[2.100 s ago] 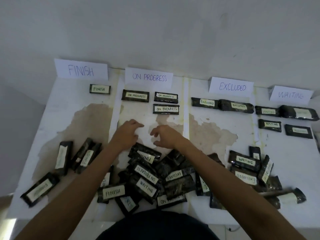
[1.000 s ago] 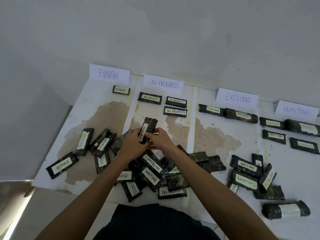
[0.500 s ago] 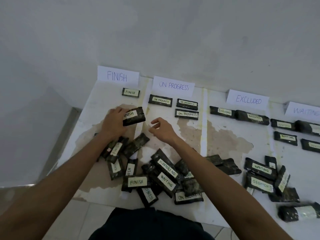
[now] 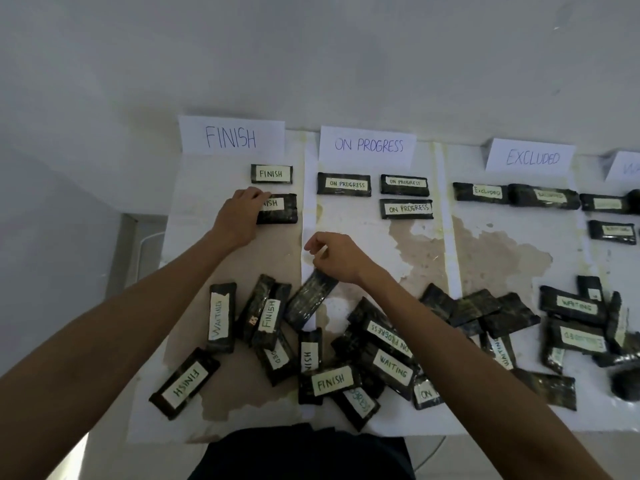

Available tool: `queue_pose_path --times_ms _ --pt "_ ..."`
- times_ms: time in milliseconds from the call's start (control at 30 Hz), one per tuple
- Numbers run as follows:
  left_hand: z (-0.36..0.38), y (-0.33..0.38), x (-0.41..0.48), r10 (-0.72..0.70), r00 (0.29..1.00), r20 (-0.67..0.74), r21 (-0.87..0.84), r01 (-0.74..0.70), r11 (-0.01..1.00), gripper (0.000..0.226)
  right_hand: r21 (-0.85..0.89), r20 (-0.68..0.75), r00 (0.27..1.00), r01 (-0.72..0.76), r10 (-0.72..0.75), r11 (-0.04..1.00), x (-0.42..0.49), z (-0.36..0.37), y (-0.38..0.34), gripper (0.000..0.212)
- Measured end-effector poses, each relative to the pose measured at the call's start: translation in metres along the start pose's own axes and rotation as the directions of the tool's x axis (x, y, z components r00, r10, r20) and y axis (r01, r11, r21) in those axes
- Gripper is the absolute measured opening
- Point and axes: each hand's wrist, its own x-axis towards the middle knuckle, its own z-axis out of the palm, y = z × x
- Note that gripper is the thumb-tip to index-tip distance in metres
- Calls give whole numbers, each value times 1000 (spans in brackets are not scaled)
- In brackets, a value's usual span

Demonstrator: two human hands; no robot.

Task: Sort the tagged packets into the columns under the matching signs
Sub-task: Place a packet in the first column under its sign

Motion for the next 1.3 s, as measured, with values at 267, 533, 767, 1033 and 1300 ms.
queue_pose_path --times_ms 267,533,767,1033,1300 --pt "6 -17 2 71 997 -13 -47 -71 996 68 -639 298 922 385 -247 666 -28 24 11 68" --pt "-4 8 -54 38 995 -92 -358 -68 931 41 -742 242 897 417 -370 525 -39 29 18 34" --pt "-13 51 -113 -135 987 92 -642 162 749 39 -270 130 991 69 -34 961 -62 -15 7 28" --pt "4 87 -136 -129 979 157 -683 202 702 37 165 68 991 -124 114 978 -82 -16 8 21" --pt "11 115 -143 -250 945 212 -788 316 528 29 490 7 982 -167 188 856 -92 16 -21 26"
